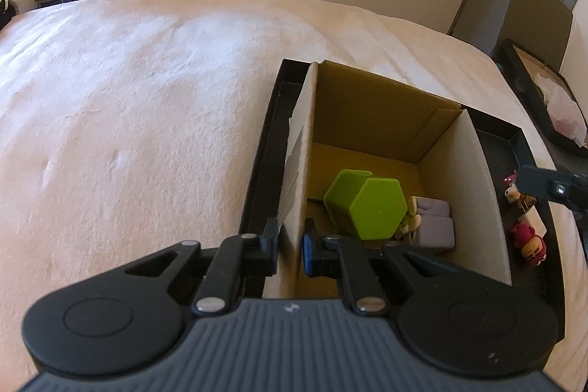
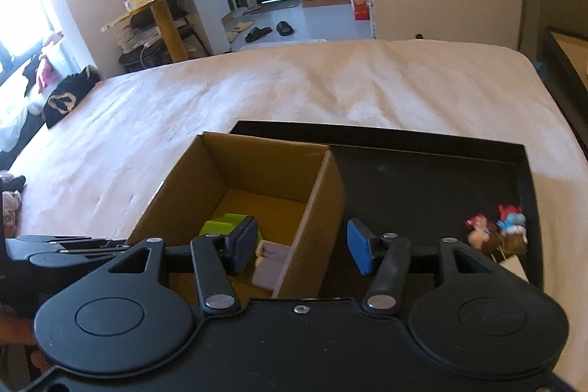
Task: Organize rigid objects
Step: 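Move the right gripper back to the tray toward the pink figurine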
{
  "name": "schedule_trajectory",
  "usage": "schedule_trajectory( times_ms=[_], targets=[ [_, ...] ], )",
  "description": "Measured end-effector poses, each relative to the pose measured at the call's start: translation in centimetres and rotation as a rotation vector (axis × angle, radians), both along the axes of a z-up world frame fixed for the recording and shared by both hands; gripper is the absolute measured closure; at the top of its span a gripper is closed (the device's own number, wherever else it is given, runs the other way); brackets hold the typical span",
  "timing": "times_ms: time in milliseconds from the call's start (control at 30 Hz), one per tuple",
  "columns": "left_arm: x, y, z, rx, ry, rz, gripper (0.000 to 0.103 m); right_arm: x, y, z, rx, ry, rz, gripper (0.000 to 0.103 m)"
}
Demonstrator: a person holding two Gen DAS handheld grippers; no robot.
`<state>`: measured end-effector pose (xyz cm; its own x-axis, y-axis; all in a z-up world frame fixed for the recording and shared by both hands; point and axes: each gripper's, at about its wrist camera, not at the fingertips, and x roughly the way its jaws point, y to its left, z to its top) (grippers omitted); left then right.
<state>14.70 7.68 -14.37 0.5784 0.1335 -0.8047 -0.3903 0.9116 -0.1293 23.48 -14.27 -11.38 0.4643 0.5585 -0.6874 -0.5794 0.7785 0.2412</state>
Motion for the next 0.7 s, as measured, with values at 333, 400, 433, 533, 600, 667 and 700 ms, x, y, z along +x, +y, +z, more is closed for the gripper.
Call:
schedule_trajectory(
  times_ms=[333, 400, 433, 533, 600, 667, 700],
  targets=[
    [0.2, -0.1, 0.4, 0.009, 0.054, 0.011, 0.087, -0.1, -3.6, -0.7, 0.007, 0.018, -0.075, 0.040],
    [0.1, -0.3, 0.4, 0.006, 0.057, 0.004, 0.087, -0.1, -4.3, -1.1, 0.006, 0.020, -0.093, 0.040],
    [0.0, -0.4, 0.5, 0.007, 0.057, 0.003, 0.087, 0.0, -4.8, -1.3, 0.004, 0.025, -0.104, 0.040],
    [0.0, -0.7, 0.8, 0.010, 0.060, -0.001, 0.086, 0.2, -6.1, -2.0, 0.004, 0.036, -0.133, 0.040],
    [0.0, -1.0, 1.1, 0.020, 0.064, -0.006, 0.083, 0.3, -6.9, -2.4, 0.002, 0.040, -0.152, 0.040],
    [0.2, -1.4, 1.4, 0.031, 0.064, -0.015, 0.075, 0.4, -7.6, -2.8, 0.001, 0.044, -0.168, 0.040],
    [0.3, -1.5, 1.5, 0.041, 0.065, -0.016, 0.073, 0.5, -8.1, -3.0, 0.000, 0.048, -0.179, 0.040]
  ],
)
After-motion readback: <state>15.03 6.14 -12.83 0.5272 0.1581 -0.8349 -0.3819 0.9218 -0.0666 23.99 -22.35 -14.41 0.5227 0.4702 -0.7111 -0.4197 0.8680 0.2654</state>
